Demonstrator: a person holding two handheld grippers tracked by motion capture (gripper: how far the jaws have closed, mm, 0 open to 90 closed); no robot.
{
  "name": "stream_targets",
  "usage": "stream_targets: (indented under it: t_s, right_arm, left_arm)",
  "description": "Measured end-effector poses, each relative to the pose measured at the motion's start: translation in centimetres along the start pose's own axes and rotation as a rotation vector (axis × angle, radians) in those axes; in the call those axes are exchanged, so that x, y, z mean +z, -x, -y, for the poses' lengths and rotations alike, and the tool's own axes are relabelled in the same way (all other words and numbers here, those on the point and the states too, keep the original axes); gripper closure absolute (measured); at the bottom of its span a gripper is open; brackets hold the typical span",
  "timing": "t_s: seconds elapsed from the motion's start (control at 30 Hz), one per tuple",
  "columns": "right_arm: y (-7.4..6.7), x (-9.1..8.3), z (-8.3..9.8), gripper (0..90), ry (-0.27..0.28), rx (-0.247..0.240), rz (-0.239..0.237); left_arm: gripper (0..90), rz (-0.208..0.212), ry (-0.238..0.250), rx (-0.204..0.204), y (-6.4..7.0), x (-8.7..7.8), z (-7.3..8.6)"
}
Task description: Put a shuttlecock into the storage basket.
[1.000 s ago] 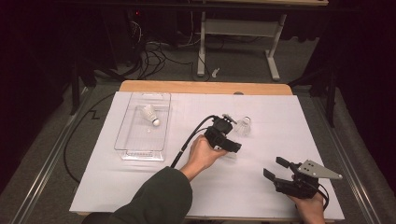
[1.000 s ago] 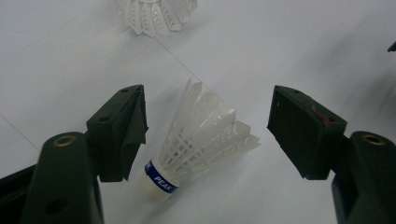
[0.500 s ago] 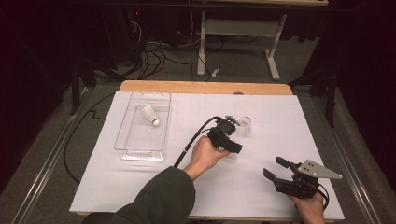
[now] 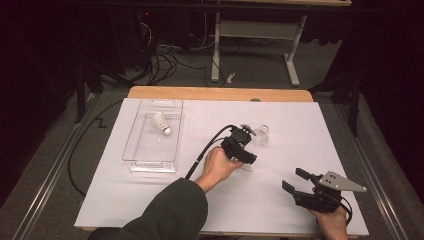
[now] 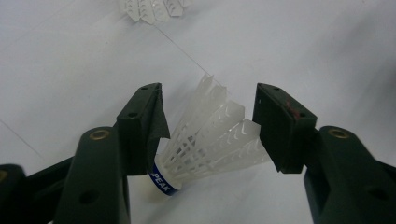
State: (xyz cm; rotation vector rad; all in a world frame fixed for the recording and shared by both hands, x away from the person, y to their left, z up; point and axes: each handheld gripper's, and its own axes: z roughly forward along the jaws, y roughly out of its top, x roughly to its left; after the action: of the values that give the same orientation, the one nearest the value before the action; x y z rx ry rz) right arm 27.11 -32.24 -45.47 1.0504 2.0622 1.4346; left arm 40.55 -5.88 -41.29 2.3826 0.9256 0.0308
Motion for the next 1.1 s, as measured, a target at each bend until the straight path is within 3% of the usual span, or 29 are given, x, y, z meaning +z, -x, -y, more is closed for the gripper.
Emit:
stream_targets:
  t_s: [0.4,1.1]
  right_arm:
    - [0.02,-0.02,0.00,28.4,0.001,0.000,-0.001]
    - [0.02,-0.02,0.00,28.4,0.002,0.002,-0.001]
  left_arm:
    - [60.9,-0.013,-0.015,0.026,0.24,0.28,0.24]
    - [84.5,-0.079,0.005,0.052,-0.31,-0.68,0.63]
